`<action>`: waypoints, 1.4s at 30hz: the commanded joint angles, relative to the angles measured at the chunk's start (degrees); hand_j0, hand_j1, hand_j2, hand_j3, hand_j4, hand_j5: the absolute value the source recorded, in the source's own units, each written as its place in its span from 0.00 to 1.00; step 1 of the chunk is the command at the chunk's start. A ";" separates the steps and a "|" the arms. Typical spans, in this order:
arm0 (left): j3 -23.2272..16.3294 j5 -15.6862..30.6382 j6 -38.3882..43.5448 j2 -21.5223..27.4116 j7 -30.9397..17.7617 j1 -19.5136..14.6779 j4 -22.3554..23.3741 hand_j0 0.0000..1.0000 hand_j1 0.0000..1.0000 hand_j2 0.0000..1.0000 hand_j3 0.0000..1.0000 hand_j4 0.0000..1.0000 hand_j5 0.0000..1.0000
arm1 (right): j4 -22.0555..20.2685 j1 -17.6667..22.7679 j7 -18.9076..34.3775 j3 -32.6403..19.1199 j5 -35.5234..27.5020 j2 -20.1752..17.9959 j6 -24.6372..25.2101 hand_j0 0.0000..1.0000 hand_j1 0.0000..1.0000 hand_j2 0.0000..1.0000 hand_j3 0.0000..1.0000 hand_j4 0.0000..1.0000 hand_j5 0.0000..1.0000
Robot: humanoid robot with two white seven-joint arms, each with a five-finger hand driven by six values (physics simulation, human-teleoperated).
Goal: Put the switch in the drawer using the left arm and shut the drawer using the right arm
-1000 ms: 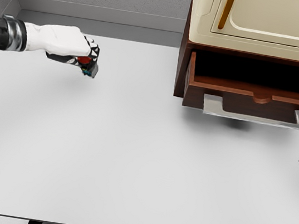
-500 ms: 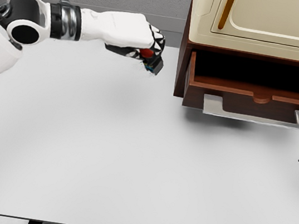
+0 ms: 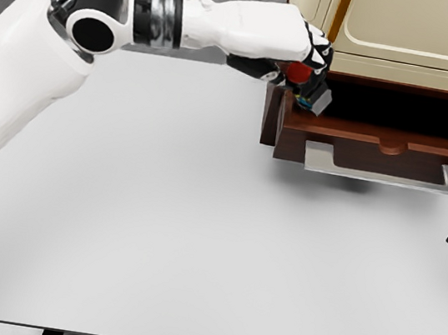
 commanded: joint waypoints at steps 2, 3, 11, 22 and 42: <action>0.10 0.33 0.28 -4.56 0.14 -0.18 6.03 0.33 0.33 0.33 0.33 0.33 0.33 | -0.02 0.00 -0.02 0.01 -0.47 -0.06 0.17 0.52 0.52 0.52 0.52 0.52 0.52; 0.10 0.33 0.28 -5.61 0.14 -0.18 7.09 0.33 0.33 0.33 0.33 0.33 0.33 | -0.02 0.00 -0.02 0.01 -0.38 -0.06 0.17 0.52 0.52 0.52 0.52 0.52 0.52; 0.72 -0.55 0.28 -14.40 0.14 -1.06 14.65 0.33 0.33 0.33 0.33 0.33 0.33 | -0.02 0.00 -0.02 0.27 -0.38 -0.06 0.17 0.52 0.52 0.52 0.52 0.52 0.52; 4.50 -0.55 0.28 -15.55 0.14 -1.23 19.49 0.36 0.36 0.36 0.36 0.36 0.36 | -0.02 0.00 -0.02 0.27 -0.38 -0.15 0.17 0.52 0.52 0.52 0.52 0.52 0.52; 3.97 -0.37 0.28 -15.55 0.14 -1.15 21.51 0.92 0.92 0.92 0.92 0.92 0.92 | -0.02 0.00 -0.02 0.36 -0.38 -0.15 0.17 0.52 0.52 0.52 0.52 0.52 0.52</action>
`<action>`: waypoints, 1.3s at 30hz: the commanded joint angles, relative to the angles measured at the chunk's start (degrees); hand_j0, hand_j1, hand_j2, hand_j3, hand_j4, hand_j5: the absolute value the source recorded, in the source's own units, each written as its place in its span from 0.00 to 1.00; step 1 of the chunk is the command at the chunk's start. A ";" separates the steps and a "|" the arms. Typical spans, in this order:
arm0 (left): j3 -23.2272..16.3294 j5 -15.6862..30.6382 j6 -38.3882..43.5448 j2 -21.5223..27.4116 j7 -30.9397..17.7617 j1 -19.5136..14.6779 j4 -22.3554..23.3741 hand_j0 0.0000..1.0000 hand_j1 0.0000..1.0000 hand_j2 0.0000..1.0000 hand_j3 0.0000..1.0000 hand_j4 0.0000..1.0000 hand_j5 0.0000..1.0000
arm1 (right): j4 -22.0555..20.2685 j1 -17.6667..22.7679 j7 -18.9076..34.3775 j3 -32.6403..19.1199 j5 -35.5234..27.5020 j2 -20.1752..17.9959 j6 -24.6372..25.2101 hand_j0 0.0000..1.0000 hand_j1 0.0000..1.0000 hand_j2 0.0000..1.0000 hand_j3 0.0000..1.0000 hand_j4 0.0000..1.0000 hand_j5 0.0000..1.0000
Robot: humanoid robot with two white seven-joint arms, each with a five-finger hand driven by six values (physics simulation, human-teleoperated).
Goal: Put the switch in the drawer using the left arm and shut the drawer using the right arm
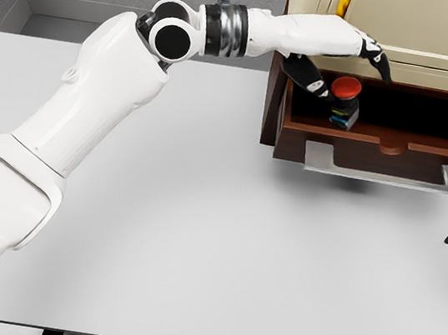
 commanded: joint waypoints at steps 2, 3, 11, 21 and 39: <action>0.13 0.61 0.19 0.01 0.03 0.00 -0.62 0.94 0.94 0.94 0.94 0.94 0.94 | -0.02 0.00 -0.02 0.01 -0.39 0.00 0.17 0.52 0.52 0.52 0.52 0.52 0.52; 0.04 0.52 0.19 -0.08 0.03 0.00 -0.54 0.94 0.94 0.94 0.94 0.94 0.94 | -0.02 0.00 -0.02 0.01 -0.39 -0.09 0.17 0.52 0.52 0.52 0.52 0.52 0.52; -1.98 -5.72 0.19 -0.78 0.03 0.26 3.06 0.94 0.94 0.94 0.94 0.94 0.94 | -0.02 0.00 -0.02 0.01 -0.39 0.00 0.17 0.53 0.53 0.53 0.53 0.53 0.53; -3.65 -4.84 0.19 -0.78 0.03 -2.46 -8.09 1.00 1.00 1.00 1.00 1.00 1.00 | -0.02 -2.81 -0.02 4.22 -0.39 0.00 0.17 0.52 0.52 0.52 0.52 0.52 0.52; -6.11 15.46 0.19 33.22 0.03 1.67 -39.47 1.00 1.00 1.00 1.00 1.00 1.00 | 0.07 -8.70 -0.02 9.06 -0.39 -0.70 0.17 0.52 0.52 0.52 0.52 0.52 0.52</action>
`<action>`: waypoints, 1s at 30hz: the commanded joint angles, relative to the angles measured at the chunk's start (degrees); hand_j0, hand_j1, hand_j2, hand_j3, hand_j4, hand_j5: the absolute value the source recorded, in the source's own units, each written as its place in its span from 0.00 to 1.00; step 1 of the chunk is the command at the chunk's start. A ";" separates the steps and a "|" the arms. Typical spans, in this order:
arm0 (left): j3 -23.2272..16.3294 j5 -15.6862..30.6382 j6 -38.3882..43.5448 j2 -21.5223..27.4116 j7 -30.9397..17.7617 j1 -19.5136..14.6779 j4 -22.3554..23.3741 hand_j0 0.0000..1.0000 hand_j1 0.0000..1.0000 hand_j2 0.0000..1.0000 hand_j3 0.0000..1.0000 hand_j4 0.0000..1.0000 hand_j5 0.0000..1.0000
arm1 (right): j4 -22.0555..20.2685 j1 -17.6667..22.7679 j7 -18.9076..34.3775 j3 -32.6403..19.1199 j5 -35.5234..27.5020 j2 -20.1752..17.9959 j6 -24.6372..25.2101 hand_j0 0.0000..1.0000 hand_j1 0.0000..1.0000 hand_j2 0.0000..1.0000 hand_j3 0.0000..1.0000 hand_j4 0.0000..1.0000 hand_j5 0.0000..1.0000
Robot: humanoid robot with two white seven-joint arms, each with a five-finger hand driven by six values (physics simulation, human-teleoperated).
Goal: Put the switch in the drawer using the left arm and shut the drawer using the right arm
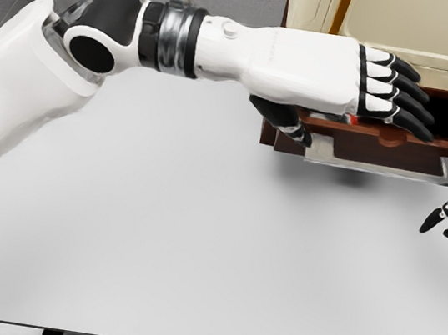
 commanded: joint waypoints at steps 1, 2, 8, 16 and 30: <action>0.20 4.35 0.17 13.78 0.03 0.35 0.47 1.00 1.00 1.00 1.00 1.00 1.00 | 0.00 0.00 -0.07 0.18 -0.51 -0.22 0.17 0.52 0.52 0.52 0.52 0.52 0.52; 0.20 4.88 0.17 16.77 0.03 2.02 2.22 1.00 1.00 1.00 1.00 1.00 1.00 | 0.00 -0.09 -0.07 0.18 -0.51 -0.22 0.17 0.52 0.52 0.52 0.52 0.52 0.52; 0.55 7.87 0.17 26.80 0.03 9.67 13.04 1.00 1.00 1.00 1.00 1.00 1.00 | 0.00 -1.06 -0.07 0.26 -0.51 -0.22 0.17 0.52 0.52 0.52 0.52 0.52 0.52; 0.29 6.37 0.17 27.06 0.03 11.08 11.11 1.00 1.00 1.00 1.00 1.00 1.00 | 0.26 -5.71 -0.07 4.75 -0.42 -0.31 0.17 0.51 0.51 0.51 0.51 0.51 0.51; 0.38 6.37 0.17 27.32 0.03 11.87 11.02 1.00 1.00 1.00 1.00 1.00 1.00 | 2.20 -9.31 -0.07 6.59 0.19 -0.31 0.17 0.51 0.51 0.51 0.51 0.51 0.51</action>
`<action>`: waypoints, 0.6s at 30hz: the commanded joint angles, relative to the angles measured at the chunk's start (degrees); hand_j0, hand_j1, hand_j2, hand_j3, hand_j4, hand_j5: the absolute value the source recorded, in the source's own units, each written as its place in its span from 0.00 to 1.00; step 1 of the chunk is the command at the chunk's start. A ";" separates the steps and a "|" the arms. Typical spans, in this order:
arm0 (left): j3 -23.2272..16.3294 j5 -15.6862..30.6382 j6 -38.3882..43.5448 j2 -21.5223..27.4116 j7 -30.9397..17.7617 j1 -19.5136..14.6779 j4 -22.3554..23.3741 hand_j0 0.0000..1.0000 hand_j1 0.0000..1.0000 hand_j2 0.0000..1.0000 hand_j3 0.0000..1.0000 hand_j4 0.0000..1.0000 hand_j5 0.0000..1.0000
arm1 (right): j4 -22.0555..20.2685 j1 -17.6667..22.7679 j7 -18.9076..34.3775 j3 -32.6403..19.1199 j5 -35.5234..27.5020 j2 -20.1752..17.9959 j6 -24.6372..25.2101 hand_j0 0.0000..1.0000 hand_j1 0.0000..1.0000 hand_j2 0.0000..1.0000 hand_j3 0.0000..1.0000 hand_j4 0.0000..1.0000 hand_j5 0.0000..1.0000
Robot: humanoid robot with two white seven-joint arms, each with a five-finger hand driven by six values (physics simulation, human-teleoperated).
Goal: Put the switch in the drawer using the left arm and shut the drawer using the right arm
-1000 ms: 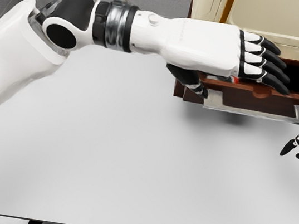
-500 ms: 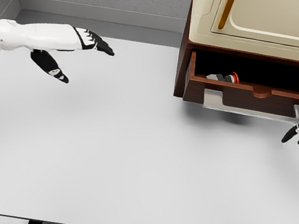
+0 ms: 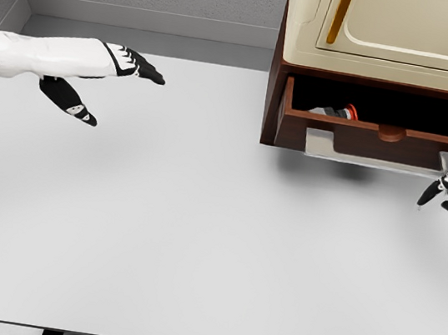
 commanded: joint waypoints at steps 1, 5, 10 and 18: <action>0.04 0.35 0.14 0.06 0.02 0.08 -0.06 1.00 1.00 1.00 1.00 1.00 1.00 | 1.14 -0.35 -0.12 2.83 -0.20 -0.05 0.18 0.52 0.52 0.52 0.52 0.52 0.52; 0.04 0.35 0.14 0.06 0.02 0.17 -0.06 1.00 1.00 1.00 1.00 1.00 1.00 | 1.75 -1.76 -0.12 4.15 -0.03 0.04 0.18 0.52 0.52 0.52 0.52 0.52 0.52; 0.04 0.44 0.14 0.06 0.02 0.17 -0.06 1.00 1.00 1.00 1.00 1.00 1.00 | 2.10 -1.85 -0.12 5.20 0.41 0.04 0.18 0.52 0.52 0.52 0.52 0.52 0.52; 0.04 0.35 0.14 0.06 0.02 0.26 -0.06 1.00 1.00 1.00 1.00 1.00 1.00 | 6.59 -3.95 -0.12 7.49 2.08 0.21 0.18 0.53 0.53 0.53 0.53 0.53 0.53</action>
